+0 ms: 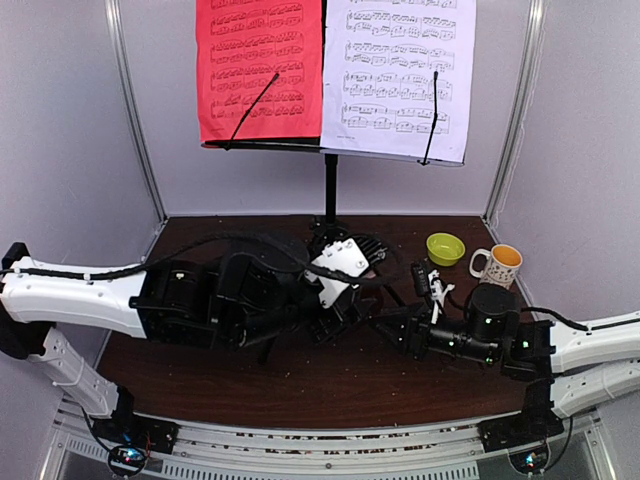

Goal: Set up the instrument practice props

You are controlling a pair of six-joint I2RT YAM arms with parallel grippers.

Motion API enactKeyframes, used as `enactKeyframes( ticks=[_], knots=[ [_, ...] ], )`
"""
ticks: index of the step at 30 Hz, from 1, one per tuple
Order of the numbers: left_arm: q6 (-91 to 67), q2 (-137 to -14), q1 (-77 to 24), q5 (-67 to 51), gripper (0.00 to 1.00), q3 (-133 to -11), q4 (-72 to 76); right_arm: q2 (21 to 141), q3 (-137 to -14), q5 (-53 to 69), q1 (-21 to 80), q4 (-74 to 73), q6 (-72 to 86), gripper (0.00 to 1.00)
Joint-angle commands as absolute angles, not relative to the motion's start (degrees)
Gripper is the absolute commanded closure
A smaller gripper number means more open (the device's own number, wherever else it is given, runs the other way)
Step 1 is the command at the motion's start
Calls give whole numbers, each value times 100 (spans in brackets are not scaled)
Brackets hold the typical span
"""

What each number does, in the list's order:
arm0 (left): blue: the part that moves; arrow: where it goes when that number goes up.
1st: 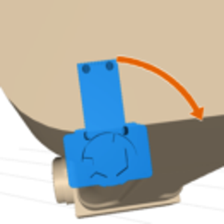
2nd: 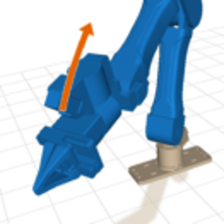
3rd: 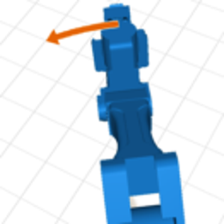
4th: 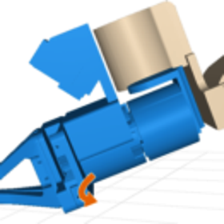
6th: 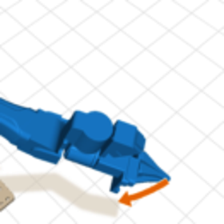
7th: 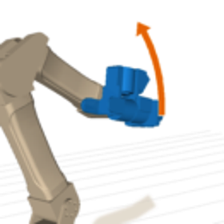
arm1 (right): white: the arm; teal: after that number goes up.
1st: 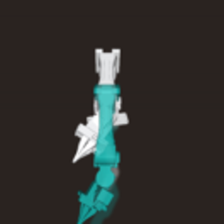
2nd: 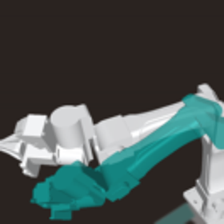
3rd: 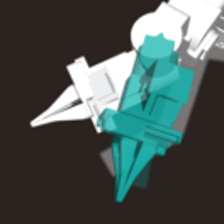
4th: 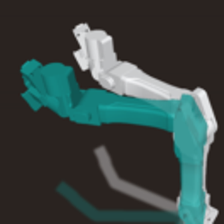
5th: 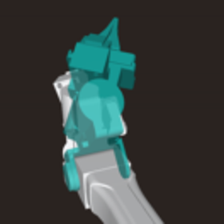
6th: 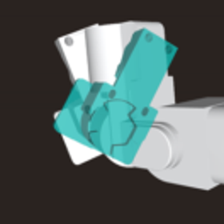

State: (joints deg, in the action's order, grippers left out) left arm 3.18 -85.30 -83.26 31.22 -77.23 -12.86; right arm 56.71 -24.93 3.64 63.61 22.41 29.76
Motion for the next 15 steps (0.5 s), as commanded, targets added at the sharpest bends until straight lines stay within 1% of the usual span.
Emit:
enactKeyframes(
  ticks=[1, 5, 13, 15],
  knots=[
    [424, -8192, -8376, 3137, 100, -7772, -246, 5754, -2604, 245, 6361, 2213, 3085, 65],
    [416, -8157, -8385, 3157, 100, -7752, -213, 5803, -2614, 205, 6357, 2192, 3138, 66],
    [430, -8146, -8394, 3078, 100, -7712, -202, 5743, -2712, 131, 6324, 2212, 3213, 79],
    [430, -8135, -8394, 3076, 100, -7672, -204, 5717, -2768, 140, 6313, 2189, 3230, 83]
  ],
)
